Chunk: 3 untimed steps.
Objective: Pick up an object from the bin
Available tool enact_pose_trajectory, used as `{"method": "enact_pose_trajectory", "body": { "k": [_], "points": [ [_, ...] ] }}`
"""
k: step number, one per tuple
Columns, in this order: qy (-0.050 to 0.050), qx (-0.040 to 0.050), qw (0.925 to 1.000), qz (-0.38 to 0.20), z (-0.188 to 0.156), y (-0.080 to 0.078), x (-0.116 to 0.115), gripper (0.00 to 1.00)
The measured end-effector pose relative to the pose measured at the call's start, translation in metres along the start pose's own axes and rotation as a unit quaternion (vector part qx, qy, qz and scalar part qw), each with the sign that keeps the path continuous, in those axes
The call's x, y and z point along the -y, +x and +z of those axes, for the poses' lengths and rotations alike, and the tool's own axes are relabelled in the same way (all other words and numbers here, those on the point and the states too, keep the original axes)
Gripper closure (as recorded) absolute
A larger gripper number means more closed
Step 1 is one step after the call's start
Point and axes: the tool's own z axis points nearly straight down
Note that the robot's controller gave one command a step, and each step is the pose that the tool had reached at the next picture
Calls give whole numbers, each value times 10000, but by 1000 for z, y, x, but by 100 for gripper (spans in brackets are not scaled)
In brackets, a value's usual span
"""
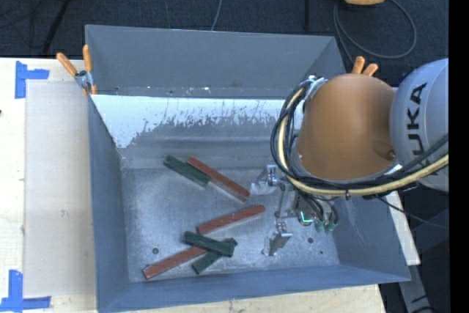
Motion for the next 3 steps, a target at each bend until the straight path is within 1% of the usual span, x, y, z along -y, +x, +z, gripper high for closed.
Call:
{"method": "enact_pose_trajectory", "body": {
  "k": [1,2,3],
  "points": [
    [-4,36,10000,11,-3,-1,0,0],
    [-5,49,10000,-7,-1,-3,0,0],
    [2,-9,9998,-192,15,-1,1,0]
  ]
}}
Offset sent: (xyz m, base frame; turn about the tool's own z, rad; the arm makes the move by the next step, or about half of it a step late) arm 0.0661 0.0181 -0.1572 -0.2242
